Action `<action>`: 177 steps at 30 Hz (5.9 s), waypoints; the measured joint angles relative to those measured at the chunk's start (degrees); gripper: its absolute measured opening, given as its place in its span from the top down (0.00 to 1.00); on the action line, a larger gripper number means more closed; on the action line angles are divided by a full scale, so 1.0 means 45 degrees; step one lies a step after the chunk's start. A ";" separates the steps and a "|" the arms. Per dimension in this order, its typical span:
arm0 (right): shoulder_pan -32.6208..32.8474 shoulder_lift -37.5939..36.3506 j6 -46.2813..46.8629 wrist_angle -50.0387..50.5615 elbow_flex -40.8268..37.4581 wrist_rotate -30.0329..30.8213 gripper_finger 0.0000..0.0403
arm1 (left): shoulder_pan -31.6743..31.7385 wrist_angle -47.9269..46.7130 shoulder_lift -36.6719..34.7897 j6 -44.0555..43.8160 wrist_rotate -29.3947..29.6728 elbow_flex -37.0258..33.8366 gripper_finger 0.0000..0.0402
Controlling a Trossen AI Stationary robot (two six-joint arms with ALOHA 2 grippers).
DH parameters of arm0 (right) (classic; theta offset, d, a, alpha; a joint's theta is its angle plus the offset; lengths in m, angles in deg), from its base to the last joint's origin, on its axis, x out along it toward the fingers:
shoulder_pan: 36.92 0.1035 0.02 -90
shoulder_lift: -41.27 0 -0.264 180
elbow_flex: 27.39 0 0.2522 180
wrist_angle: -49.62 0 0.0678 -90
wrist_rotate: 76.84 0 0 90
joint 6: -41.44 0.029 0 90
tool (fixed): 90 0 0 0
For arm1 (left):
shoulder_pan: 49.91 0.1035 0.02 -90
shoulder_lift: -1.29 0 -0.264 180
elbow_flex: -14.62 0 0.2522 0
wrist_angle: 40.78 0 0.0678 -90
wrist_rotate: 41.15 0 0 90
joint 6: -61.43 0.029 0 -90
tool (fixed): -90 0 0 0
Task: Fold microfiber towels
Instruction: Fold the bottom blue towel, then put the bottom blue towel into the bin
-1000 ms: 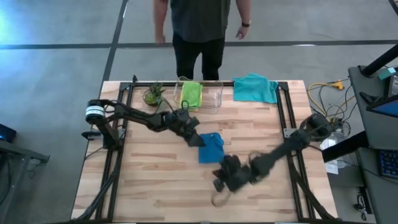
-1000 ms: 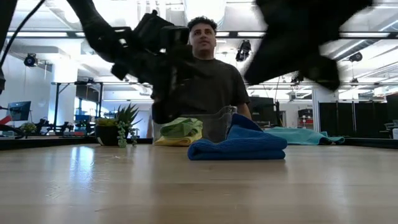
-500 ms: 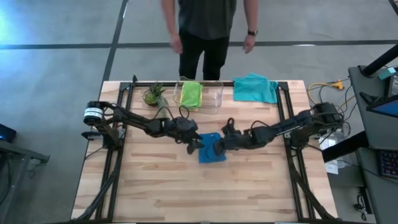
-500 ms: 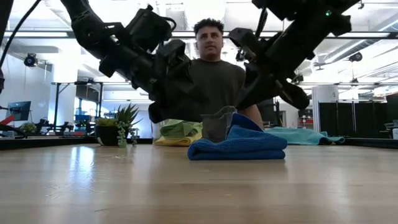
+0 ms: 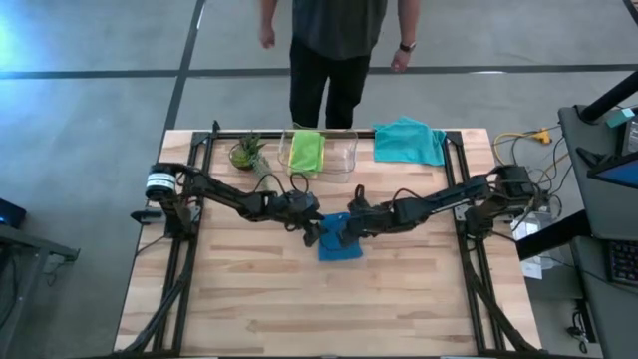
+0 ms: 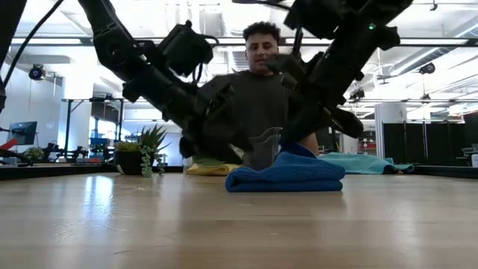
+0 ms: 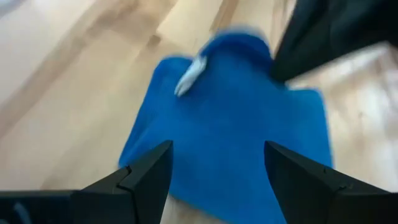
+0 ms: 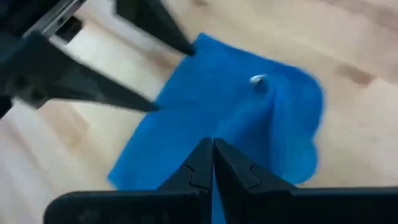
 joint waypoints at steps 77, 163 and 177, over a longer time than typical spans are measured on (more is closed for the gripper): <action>0.0623 0.2986 -1.2739 -0.0332 0.3630 -0.1274 0.59 | -0.1877 -0.9335 -0.8054 -0.1240 0.2708 -0.1834 0.42; -0.3297 0.1151 -1.4524 0.9477 1.0435 -0.0517 0.98 | -0.4784 -0.3334 -0.8774 -0.6080 0.3643 -0.5419 0.42; -0.6931 0.3414 -1.7710 1.0465 1.3862 -0.0382 0.98 | -0.4775 -0.3341 -0.8774 -0.5949 0.4026 -0.5424 0.42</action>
